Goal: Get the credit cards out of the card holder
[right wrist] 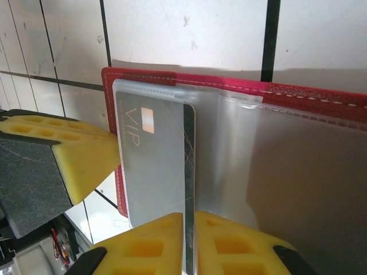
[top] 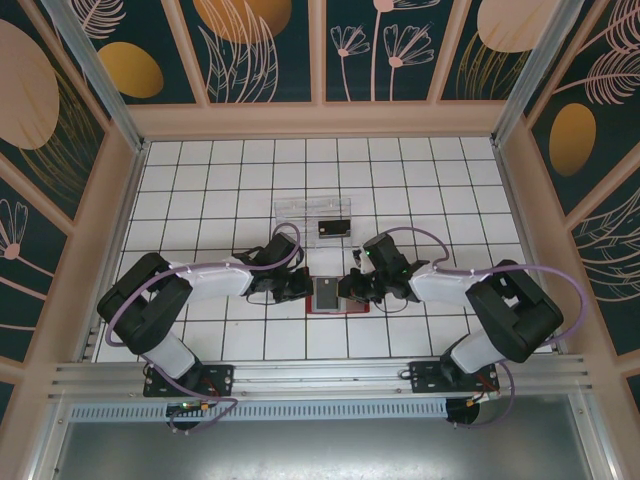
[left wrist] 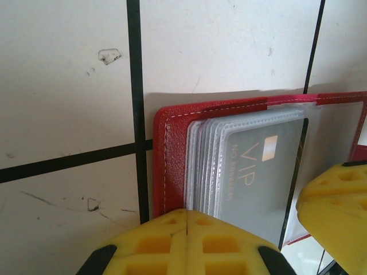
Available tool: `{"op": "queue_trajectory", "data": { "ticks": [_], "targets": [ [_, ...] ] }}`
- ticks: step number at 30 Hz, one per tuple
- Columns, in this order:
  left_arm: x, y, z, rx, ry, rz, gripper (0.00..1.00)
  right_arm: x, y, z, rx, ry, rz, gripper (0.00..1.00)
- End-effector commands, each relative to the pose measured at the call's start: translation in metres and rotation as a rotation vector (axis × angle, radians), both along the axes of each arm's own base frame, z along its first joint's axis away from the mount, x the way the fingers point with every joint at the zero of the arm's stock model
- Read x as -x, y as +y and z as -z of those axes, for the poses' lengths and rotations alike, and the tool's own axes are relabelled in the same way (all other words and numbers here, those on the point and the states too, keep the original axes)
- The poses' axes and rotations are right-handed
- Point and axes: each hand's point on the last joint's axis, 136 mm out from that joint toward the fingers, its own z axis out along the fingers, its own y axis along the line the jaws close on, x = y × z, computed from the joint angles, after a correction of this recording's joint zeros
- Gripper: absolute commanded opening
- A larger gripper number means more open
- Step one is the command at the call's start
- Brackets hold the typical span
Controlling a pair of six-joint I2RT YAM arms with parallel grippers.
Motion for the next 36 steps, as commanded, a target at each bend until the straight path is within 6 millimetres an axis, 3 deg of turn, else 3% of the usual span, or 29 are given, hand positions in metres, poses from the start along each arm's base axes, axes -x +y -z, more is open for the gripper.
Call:
{"op": "queue_trajectory", "data": {
  "ticks": [1, 9, 22, 36],
  "targets": [
    [0.005, 0.006, 0.007, -0.046, 0.015, 0.007, 0.04, 0.001, -0.002, 0.005, -0.003, 0.017, 0.006, 0.14],
    [0.005, 0.005, 0.006, -0.046, 0.013, 0.007, 0.04, 0.003, -0.002, 0.009, 0.002, 0.031, 0.000, 0.15],
    [0.005, 0.006, 0.006, -0.047, 0.017, 0.007, 0.04, 0.001, 0.008, -0.004, -0.065, 0.018, -0.013, 0.17],
    [0.009, 0.010, 0.015, -0.101, 0.026, 0.036, 0.00, 0.002, 0.003, 0.006, -0.016, 0.033, -0.006, 0.20]
  ]
}}
